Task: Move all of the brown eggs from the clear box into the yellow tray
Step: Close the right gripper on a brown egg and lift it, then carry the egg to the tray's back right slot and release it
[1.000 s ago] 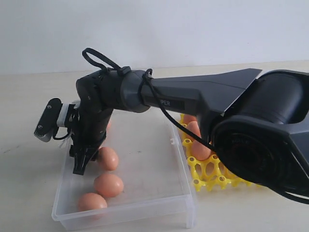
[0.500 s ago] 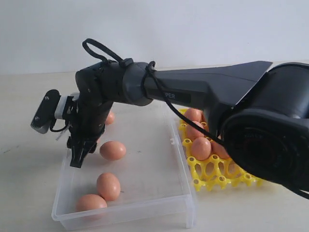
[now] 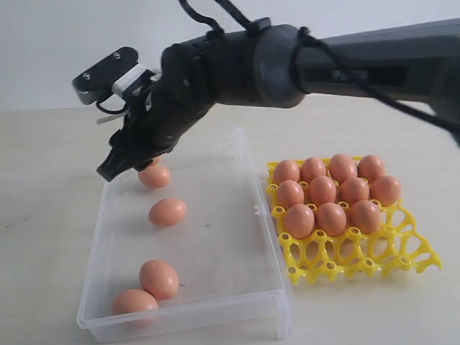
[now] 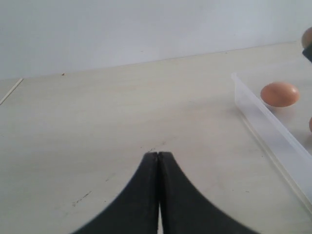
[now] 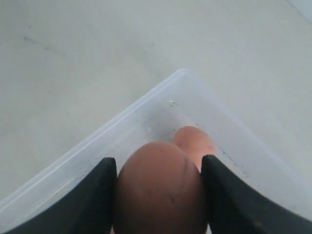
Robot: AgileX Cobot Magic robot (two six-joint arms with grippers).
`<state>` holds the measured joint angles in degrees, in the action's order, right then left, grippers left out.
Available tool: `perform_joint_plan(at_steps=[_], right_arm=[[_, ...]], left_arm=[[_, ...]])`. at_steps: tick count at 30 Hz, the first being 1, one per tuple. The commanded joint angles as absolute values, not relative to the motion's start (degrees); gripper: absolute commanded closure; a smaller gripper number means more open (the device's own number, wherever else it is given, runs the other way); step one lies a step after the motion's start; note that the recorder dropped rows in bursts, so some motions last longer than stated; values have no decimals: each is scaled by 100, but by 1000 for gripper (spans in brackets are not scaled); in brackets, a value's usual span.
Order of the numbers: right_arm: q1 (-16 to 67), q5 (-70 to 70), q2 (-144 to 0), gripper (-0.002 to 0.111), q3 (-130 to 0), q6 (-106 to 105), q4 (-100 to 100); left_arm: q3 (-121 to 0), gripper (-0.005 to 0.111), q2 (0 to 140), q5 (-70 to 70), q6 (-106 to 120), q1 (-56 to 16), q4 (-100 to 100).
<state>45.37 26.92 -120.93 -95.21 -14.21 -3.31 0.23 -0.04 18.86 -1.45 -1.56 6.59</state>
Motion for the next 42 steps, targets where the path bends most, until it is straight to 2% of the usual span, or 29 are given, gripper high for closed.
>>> perform_joint_plan(at_steps=[1,11,19,27,32,42], right_arm=[[4311,1444,-11231,108,-8172,-860,-308],[3709,-1400,-9192,108,-4883,-345,-1321],[3313,-2284,-8418,108,-3253,-872,-2275],[2724,-2642,-8199,108,-2494,-1369,-3000],[2203,-2644,-8223,108,-2494,-1182,-3000],[1620,-2708,-9241,108,-2494,-1179,-2946]], left_arm=[[0,107,0,1809,-170,-164,668],[0,107,0,1809,-170,-164,668],[0,107,0,1809,-170,-164,668],[0,107,0,1809,-170,-164,668],[0,107,0,1809,-170,-164,668],[0,107,0,1809,-170,-164,668]])
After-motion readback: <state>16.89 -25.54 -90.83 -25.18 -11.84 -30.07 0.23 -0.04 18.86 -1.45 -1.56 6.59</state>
